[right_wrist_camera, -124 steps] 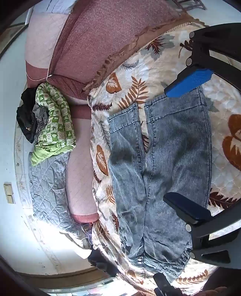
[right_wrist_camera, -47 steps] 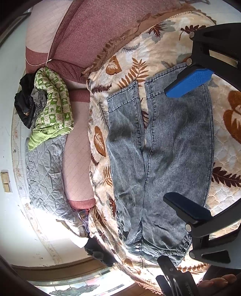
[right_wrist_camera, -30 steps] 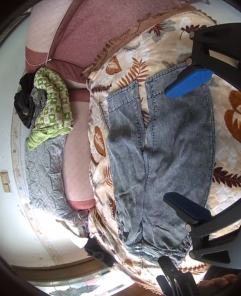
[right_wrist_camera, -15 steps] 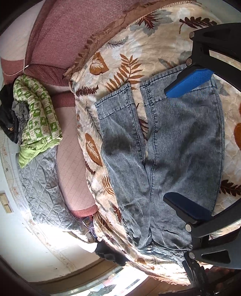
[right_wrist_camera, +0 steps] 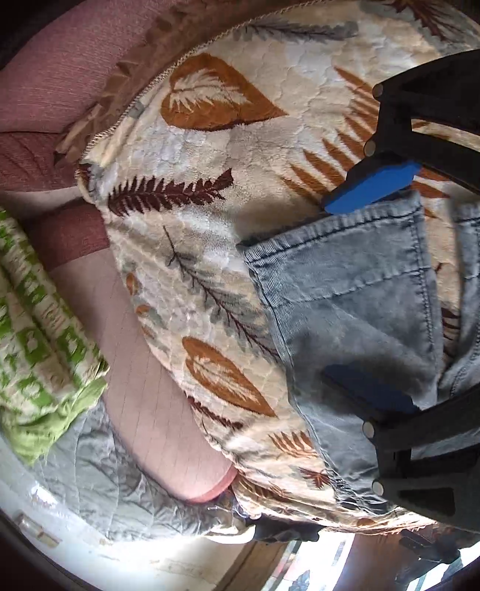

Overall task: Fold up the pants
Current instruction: 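Grasp the jeans waistband with the left gripper while the right gripper grasps the leg hems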

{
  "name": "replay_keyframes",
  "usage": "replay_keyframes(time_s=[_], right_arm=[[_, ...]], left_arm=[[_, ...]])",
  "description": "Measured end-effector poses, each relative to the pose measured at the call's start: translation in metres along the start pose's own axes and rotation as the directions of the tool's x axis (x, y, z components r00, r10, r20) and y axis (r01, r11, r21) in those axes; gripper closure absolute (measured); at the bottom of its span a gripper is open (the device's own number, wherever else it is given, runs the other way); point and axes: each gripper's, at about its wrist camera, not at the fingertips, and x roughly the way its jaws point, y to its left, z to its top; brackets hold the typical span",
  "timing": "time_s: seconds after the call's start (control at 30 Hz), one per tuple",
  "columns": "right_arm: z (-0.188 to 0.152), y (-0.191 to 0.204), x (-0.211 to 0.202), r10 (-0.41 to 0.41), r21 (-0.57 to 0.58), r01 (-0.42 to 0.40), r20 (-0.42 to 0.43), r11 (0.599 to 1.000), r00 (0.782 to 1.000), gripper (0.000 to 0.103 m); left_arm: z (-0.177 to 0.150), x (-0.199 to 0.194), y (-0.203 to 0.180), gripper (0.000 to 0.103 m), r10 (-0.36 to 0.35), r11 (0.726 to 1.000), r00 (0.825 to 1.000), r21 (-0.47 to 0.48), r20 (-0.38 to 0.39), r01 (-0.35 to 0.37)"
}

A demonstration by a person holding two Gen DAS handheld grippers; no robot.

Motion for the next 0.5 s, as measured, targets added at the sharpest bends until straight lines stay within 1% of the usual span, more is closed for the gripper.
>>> replay_keyframes(time_s=[0.03, 0.07, 0.1, 0.17, 0.23, 0.27, 0.3, 0.33, 0.4, 0.43, 0.47, 0.5], right_arm=[[0.008, -0.002, 0.012, -0.009, -0.007, 0.008, -0.026, 1.000, 1.000, 0.023], [0.014, -0.004, 0.022, -0.016, -0.017, 0.015, -0.042, 1.000, 0.999, 0.027], [0.019, -0.005, 0.031, -0.021, -0.025, 0.020, -0.053, 0.999, 0.998, 0.029], [0.028, -0.006, 0.042, -0.050, -0.042, 0.048, -0.045, 0.998, 0.998, 0.029], [0.034, -0.006, 0.051, -0.041, -0.047, 0.038, -0.052, 0.998, 0.998, 0.033], [0.037, -0.005, 0.056, -0.043, -0.061, 0.039, -0.064, 0.997, 0.997, 0.039], [0.037, -0.002, 0.060, -0.052, -0.081, 0.046, -0.072, 0.996, 0.996, 0.042], [0.038, -0.001, 0.065, -0.066, -0.098, 0.058, -0.084, 0.994, 0.994, 0.043], [0.038, 0.001, 0.073, -0.101, -0.122, 0.089, -0.096, 0.989, 0.990, 0.050], [0.038, 0.000, 0.074, -0.108, -0.125, 0.096, -0.096, 0.988, 0.990, 0.052], [0.038, 0.000, 0.075, -0.113, -0.128, 0.100, -0.094, 0.987, 0.989, 0.057], [0.037, 0.000, 0.077, -0.122, -0.135, 0.108, -0.097, 0.985, 0.988, 0.067]], left_arm=[[0.009, 0.006, 0.006, 0.000, 0.010, 1.000, 1.000, -0.003, 0.001, -0.010], [0.018, 0.013, 0.011, 0.000, 0.016, 1.000, 1.000, -0.004, -0.001, -0.016], [0.025, 0.020, 0.015, 0.000, 0.016, 1.000, 1.000, -0.008, -0.004, -0.016], [0.037, 0.034, 0.022, 0.000, 0.007, 1.000, 1.000, -0.023, -0.018, -0.008], [0.046, 0.047, 0.028, 0.000, 0.000, 0.999, 1.000, -0.044, -0.030, -0.002], [0.049, 0.053, 0.030, 0.000, -0.002, 0.999, 0.999, -0.054, -0.036, 0.000], [0.052, 0.059, 0.032, 0.000, -0.003, 0.998, 0.999, -0.064, -0.041, 0.001], [0.054, 0.064, 0.033, 0.000, 0.000, 0.998, 0.999, -0.067, -0.046, -0.003], [0.058, 0.076, 0.032, 0.001, 0.014, 0.998, 0.998, -0.057, -0.064, -0.018], [0.060, 0.081, 0.032, 0.002, 0.016, 0.998, 0.997, -0.054, -0.075, -0.020], [0.063, 0.086, 0.031, 0.005, 0.014, 0.999, 0.996, -0.050, -0.084, -0.018], [0.065, 0.091, 0.031, 0.009, 0.015, 0.999, 0.995, -0.045, -0.096, -0.019]])
